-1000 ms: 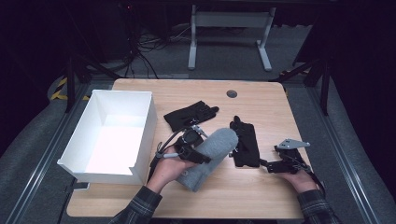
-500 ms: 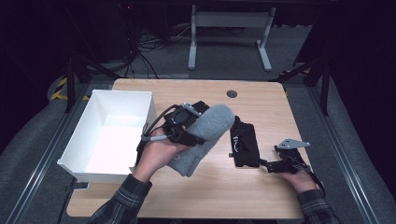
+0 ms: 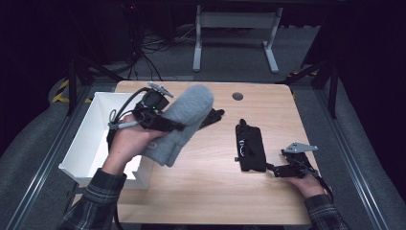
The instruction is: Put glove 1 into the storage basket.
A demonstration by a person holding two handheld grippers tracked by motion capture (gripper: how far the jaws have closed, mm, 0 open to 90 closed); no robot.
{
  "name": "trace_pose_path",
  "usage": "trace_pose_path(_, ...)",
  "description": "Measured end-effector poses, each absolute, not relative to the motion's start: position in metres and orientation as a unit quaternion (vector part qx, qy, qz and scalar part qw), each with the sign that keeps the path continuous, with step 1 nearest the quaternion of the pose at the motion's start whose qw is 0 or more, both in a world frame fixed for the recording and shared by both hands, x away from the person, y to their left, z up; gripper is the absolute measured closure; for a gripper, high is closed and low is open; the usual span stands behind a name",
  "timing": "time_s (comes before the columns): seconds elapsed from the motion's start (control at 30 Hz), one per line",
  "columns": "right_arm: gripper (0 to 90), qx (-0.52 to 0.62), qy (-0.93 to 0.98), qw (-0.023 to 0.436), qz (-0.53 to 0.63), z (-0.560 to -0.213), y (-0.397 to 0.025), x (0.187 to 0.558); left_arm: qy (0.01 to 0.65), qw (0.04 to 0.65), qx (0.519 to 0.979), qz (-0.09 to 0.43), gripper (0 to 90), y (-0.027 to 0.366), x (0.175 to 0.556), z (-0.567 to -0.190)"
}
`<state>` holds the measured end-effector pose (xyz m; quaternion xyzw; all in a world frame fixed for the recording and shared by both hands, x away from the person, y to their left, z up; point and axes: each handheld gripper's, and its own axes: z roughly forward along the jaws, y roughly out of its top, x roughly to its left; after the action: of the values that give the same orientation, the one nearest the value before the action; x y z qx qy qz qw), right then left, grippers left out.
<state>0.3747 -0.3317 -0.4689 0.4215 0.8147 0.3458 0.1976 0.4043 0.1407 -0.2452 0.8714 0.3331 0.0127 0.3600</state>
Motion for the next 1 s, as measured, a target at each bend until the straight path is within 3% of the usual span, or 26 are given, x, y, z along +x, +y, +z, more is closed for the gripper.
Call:
trace_pose_path(0.5, 10.5, 0.425, 0.813, 0.198, 0.345, -0.469, -0.332, 0.375, 0.437, 0.367, 0.82, 0.05, 65.7, 0.244, 0.408, -0.249)
trace_pose_path(0.63, 10.5, 0.425, 0.813, 0.198, 0.345, -0.469, -0.332, 0.375, 0.469, 0.362, 0.804, 0.049, 65.7, 0.269, 0.41, -0.264)
trace_pose_path(1.0, 10.5, 0.427, 0.812, 0.2, 0.344, -0.469, -0.332, 0.375, 0.516, 0.326, 0.792, 0.025, 65.5, 0.288, 0.426, -0.32)
